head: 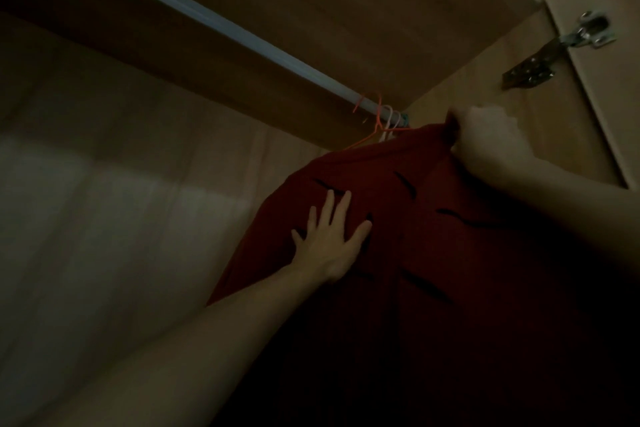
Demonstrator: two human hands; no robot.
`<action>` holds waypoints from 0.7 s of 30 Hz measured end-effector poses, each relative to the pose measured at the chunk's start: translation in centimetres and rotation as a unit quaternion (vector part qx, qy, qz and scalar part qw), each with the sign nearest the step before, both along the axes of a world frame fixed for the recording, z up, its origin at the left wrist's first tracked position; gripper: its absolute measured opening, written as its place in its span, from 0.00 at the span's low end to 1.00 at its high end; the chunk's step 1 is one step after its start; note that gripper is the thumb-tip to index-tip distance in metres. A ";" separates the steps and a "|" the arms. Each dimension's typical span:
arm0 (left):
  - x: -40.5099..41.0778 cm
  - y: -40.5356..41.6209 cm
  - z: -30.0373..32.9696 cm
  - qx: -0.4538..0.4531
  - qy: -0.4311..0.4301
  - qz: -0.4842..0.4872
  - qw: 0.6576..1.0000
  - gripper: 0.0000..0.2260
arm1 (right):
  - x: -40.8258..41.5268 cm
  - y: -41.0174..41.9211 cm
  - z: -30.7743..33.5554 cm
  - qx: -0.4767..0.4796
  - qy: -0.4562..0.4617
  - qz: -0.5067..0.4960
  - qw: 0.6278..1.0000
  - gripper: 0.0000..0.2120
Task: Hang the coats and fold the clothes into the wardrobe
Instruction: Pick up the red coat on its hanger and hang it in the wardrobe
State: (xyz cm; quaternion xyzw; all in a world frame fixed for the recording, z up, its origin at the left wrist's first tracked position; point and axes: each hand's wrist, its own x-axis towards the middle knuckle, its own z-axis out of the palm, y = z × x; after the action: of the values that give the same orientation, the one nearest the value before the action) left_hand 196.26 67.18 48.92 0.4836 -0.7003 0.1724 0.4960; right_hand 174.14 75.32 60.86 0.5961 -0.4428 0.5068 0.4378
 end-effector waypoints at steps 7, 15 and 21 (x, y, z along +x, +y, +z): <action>-0.3 -0.4 4.9 -0.028 -0.002 0.029 0.999 0.32 | -1.2 0.9 2.8 0.006 -0.038 0.005 0.999 0.10; 0.0 -2.9 4.3 0.092 0.039 0.018 0.995 0.41 | 2.5 -1.0 2.0 0.025 0.051 -0.113 0.992 0.09; 0.4 -2.0 -0.2 0.118 0.010 0.014 0.993 0.38 | 3.8 0.3 -1.4 -0.010 0.094 -0.168 0.981 0.13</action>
State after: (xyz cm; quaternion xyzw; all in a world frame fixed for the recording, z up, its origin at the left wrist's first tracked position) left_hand 196.69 65.21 48.70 0.5500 -0.7042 0.0902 0.4398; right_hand 177.97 75.63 59.51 0.5537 -0.4887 0.3719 0.5623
